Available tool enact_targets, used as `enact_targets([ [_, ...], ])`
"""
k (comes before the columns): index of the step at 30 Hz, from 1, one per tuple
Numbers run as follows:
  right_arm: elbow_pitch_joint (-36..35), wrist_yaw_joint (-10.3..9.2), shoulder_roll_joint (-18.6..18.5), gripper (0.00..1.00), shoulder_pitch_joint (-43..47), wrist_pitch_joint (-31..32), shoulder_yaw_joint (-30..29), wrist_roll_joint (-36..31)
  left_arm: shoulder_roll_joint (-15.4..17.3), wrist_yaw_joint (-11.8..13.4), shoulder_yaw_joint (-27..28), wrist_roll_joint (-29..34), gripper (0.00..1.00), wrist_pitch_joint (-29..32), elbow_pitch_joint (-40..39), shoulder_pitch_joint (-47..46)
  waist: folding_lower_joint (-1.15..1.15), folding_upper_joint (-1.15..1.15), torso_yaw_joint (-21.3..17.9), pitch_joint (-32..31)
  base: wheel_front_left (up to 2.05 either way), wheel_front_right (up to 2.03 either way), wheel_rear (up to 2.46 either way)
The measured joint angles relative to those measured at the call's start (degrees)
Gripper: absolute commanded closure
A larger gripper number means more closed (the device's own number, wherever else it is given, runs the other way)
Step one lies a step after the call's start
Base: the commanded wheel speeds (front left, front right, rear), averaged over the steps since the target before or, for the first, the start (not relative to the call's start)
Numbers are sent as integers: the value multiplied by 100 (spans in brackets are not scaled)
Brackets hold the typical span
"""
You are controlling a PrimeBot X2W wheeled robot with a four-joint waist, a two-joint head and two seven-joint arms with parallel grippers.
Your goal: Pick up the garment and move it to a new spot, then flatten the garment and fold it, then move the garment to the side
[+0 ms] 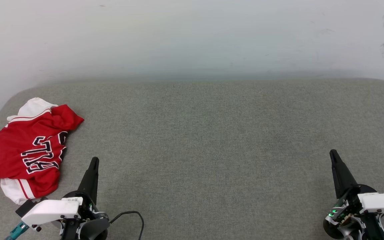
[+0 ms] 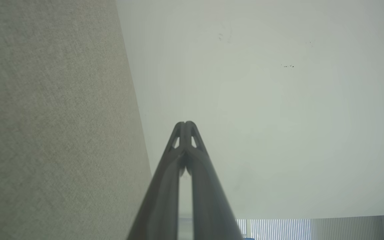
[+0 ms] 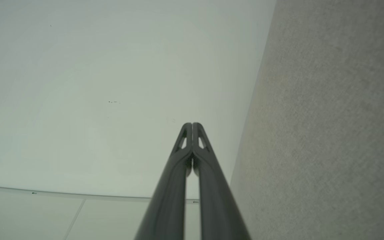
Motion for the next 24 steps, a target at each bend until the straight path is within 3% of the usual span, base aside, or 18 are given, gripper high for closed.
enact_targets([
  [20, 0, 0, 0, 100, 0, 0, 0, 0, 0, 0, 1, 0, 100, 0, 0, 0, 0, 0, 0, 0, 0, 0, 0],
  [21, 16, 0, 0, 0, 8, 0, 2, -1, -1, 0, 0, -2, 0, -1, 16, 7, 0, 0, 0, 0, 0, 0, 0],
  [24, 163, 0, 3, 0, 142, -1, 5, -1, -19, 2, -14, -3, 0, -2, 162, 133, 0, 0, 0, 0, 0, 0, 0],
])
